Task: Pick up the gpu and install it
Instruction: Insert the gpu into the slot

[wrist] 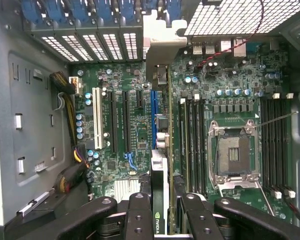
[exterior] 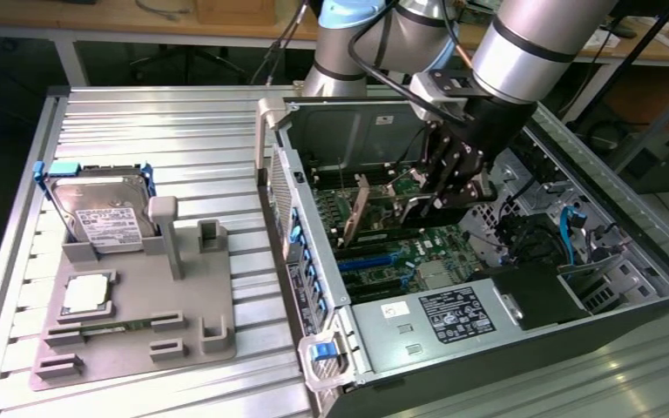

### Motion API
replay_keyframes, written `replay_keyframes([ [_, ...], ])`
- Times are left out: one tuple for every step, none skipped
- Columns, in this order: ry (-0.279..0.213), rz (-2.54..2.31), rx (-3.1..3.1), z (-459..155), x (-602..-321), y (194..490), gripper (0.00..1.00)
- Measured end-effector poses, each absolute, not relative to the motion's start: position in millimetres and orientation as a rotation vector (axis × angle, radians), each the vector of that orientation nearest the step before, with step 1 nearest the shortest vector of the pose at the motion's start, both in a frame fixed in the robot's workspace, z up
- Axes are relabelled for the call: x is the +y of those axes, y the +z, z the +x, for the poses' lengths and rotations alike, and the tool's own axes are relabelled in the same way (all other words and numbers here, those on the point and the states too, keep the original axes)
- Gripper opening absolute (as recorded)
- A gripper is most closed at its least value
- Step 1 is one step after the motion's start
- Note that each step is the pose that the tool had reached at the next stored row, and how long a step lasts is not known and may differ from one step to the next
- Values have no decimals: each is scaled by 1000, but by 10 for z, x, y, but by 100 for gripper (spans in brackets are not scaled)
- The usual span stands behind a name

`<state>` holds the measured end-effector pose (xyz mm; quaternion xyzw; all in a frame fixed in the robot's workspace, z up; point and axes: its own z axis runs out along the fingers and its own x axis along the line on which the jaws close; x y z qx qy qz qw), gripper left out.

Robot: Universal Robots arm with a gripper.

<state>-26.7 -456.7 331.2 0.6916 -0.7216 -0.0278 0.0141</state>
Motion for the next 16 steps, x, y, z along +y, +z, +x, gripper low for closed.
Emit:
replay_keyframes([
  [-87,2153,-2247,-267,-4567,3309,27],
  [-87,2153,-2247,-267,-4567,3307,27],
  [-87,2153,-2247,-267,-4567,3307,27],
  [-87,2153,-2247,-267,-4567,3307,27],
  [-87,2154,-2247,-267,-4567,3307,27],
  [-87,2153,-2247,-267,-4567,3307,27],
  [-87,2153,-2247,-267,-4567,3307,27],
  [-87,2153,-2247,-267,-4567,3307,27],
  [-87,2153,-2247,-267,-4567,3307,27],
  [-87,2153,-2247,-267,-4567,3307,27],
  [-87,2153,-2247,-267,-4567,3307,27],
  [-87,2153,-2247,-267,-4567,3306,27],
  [-87,2154,-2247,-267,-4567,3299,27],
  [-87,2154,-2247,-267,-4567,3290,27],
  [-87,2154,-2247,-267,-4568,3282,27],
  [-87,2153,-2247,-267,-4568,3271,27],
])
